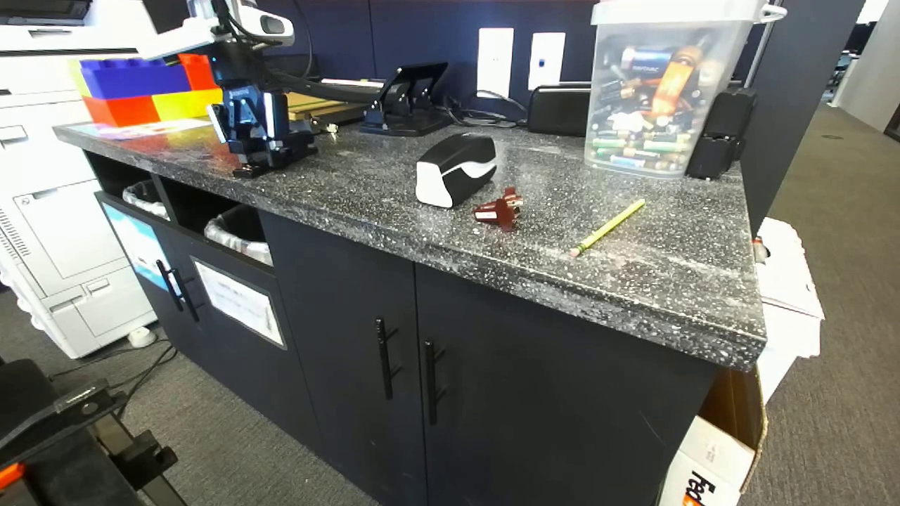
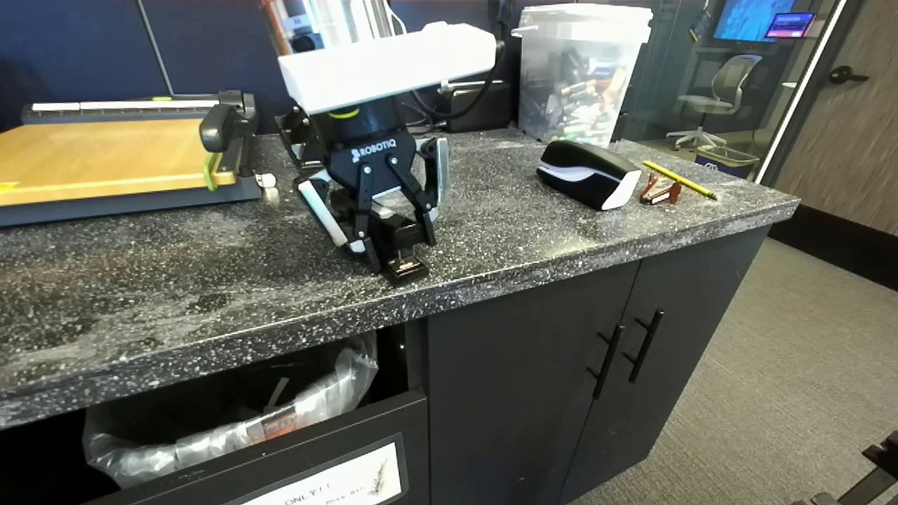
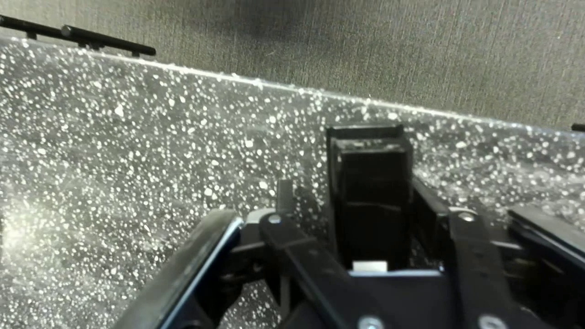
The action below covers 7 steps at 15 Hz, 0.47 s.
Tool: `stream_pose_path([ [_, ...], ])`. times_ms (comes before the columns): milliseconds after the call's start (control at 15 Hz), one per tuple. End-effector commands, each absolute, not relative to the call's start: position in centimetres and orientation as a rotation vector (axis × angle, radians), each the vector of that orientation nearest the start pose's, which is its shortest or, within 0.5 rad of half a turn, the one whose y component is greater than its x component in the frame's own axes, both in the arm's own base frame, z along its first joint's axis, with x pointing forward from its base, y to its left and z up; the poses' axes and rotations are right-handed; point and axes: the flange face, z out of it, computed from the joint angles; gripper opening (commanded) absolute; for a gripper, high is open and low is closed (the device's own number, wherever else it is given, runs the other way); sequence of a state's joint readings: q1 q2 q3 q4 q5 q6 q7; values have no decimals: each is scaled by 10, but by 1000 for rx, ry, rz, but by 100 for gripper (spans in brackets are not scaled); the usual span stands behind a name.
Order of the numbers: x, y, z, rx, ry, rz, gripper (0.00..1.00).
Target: Move the black stapler to the left
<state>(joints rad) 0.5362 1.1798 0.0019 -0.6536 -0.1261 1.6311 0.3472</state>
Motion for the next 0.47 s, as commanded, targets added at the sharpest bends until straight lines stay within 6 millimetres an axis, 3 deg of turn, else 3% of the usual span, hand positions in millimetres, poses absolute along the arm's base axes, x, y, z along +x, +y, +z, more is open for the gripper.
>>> stream_pose_path([
  [0,670,377,280,-3301,-430,351,96],
  [67,669,374,294,-3299,-456,366,99],
  [200,674,348,333,-3285,-380,384,100],
  [267,674,370,295,-3317,-405,333,99],
  [400,677,354,328,-3309,-376,330,100],
])
